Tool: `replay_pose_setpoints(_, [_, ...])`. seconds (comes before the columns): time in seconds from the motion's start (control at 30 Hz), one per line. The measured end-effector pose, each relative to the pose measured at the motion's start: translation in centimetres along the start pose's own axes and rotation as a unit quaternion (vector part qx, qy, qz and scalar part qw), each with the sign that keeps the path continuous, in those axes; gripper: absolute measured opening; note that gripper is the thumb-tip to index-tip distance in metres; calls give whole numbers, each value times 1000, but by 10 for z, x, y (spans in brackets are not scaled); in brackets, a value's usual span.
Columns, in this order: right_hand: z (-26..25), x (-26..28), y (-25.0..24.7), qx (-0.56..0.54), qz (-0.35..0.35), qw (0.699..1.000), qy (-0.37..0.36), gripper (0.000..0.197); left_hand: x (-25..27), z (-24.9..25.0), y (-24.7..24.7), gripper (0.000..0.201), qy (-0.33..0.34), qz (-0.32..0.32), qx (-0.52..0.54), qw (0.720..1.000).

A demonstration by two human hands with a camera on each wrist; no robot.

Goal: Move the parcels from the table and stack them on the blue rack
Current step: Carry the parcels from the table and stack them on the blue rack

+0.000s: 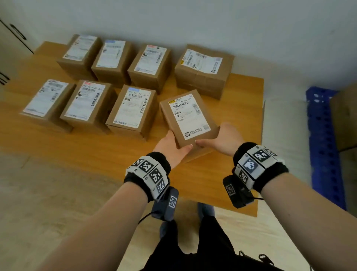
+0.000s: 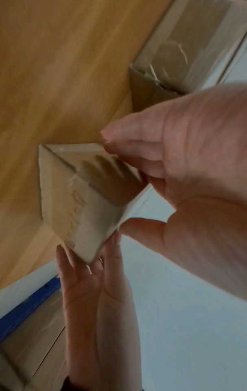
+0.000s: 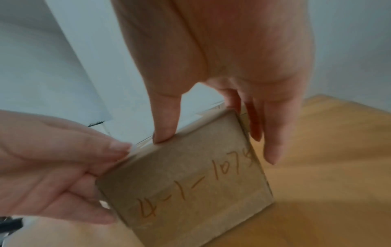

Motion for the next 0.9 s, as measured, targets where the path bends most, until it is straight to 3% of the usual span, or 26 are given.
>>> replay_pose_setpoints(0.23, [5, 65, 31, -135, 77, 988, 9, 64, 27, -6, 2, 60, 101, -19, -29, 994])
replay_pose_setpoints(0.43, [7, 133, 6, -211, 206, 955, -38, 65, 76, 46, -5, 70, 252, 11, -25, 967])
replay_pose_setpoints(0.57, [20, 182, -19, -229, 283, 929, -62, 65, 110, 84, 5, 87, 325, 37, -27, 945])
replay_pose_setpoints(0.73, [61, 252, -51, -259, 355, 894, -91, 55, 161, 144, 39, 86, 401, 51, -32, 914])
replay_pose_setpoints(0.9, [134, 327, -79, -284, 398, 865, -113, 42, 211, 205, 109, 77, 460, 51, -26, 886])
Point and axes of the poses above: each hand's wrist, its own x-axis away from the middle knuckle, its own y-axis out of the palm, z = x × y, the point moved 4 cm from there along -x, towards the middle knuckle, and after that the axes turned 13 degrees about -z, right-handed, at the moved point
